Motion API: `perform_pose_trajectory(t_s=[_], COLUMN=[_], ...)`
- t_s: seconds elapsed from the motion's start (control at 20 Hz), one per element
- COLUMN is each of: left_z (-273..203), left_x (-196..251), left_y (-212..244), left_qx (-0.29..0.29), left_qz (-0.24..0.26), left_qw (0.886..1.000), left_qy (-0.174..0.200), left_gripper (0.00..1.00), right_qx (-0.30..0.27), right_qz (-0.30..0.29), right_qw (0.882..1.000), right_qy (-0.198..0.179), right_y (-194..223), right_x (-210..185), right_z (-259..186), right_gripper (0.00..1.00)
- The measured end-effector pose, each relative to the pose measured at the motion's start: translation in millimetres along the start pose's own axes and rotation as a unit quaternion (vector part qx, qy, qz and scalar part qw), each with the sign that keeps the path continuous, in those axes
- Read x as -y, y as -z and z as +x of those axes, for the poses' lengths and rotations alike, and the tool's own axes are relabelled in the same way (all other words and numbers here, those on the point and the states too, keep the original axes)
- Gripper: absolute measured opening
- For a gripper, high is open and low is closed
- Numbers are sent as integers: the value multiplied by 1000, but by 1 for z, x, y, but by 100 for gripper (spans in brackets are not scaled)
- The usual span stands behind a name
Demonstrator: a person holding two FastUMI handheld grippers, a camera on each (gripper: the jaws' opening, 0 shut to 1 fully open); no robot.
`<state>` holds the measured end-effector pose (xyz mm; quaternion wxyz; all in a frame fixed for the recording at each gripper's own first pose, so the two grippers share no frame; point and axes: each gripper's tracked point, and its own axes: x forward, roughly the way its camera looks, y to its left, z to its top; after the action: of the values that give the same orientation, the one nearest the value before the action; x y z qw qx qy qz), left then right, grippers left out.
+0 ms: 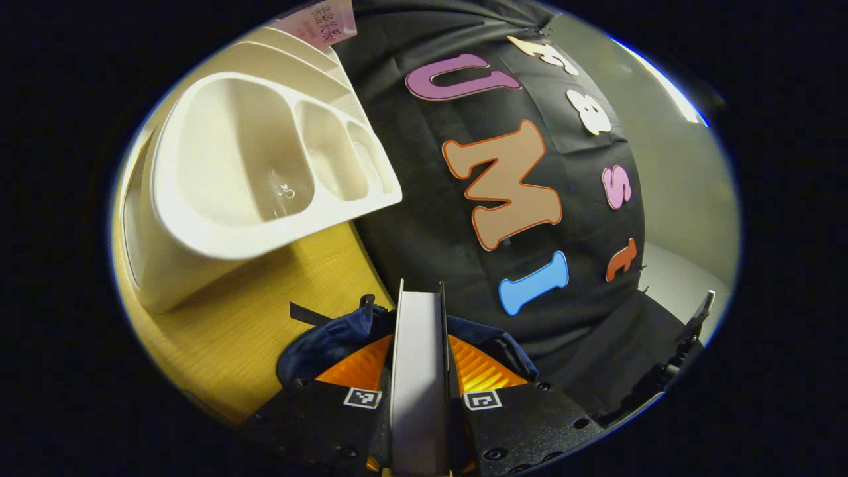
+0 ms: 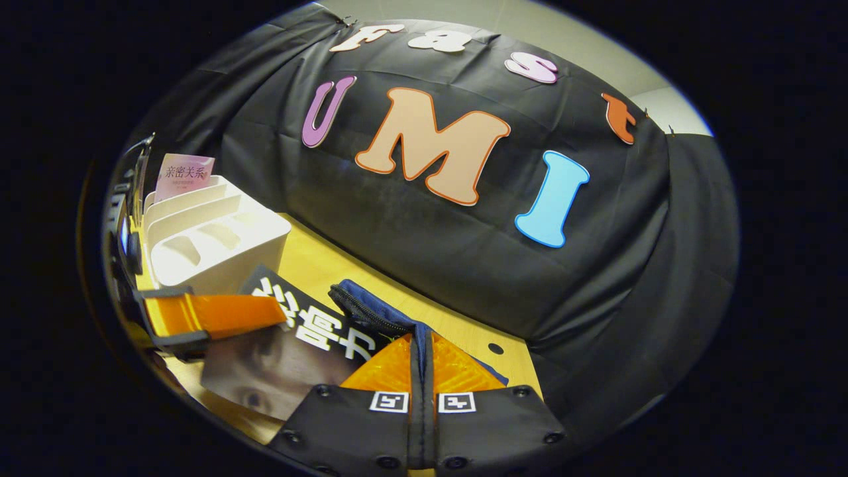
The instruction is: Open the schoolbag, grab two books from the bookshelf and put them into the schoolbag.
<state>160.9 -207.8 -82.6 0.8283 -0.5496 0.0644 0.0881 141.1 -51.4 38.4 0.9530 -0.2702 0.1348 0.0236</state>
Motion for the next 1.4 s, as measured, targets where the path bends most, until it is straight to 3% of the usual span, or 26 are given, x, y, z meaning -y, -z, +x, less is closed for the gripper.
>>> perform_pose_trajectory(t_s=[0.35,0.7,0.8,0.85,0.95,1.0,1.05,1.2,1.25,1.4], left_z=[28,37,30,30,26,24,17,-2,-4,-17], left_x=[-16,-22,-25,-25,-22,-23,-26,-31,-31,-27], left_y=[34,51,57,62,71,79,93,97,89,73], left_qx=[19,38,25,13,-14,-29,-64,-89,-86,-81], left_qz=[-25,-1,6,14,33,45,73,90,95,134], left_qw=[999,998,999,999,999,998,995,991,991,987], left_qy=[-37,-44,-45,-43,-36,-33,-33,-30,-32,-33], left_gripper=[30,32,34,43,47,58,45,72,93,95], right_qx=[1,-2,-5,-7,-9,-11,-14,-17,-18,-22], right_qz=[25,45,48,49,55,56,53,51,53,57], right_qw=[999,998,998,998,998,998,998,998,998,998], right_qy=[-29,-33,-27,-25,-25,-27,-29,-26,-25,-21], right_y=[5,6,6,6,7,8,9,8,9,9], right_x=[-7,-4,0,1,0,-1,-4,-2,-1,3], right_z=[-7,-7,-5,-6,-5,-5,-5,-3,-3,-3], right_gripper=[3,3,3,3,3,3,3,3,3,3])
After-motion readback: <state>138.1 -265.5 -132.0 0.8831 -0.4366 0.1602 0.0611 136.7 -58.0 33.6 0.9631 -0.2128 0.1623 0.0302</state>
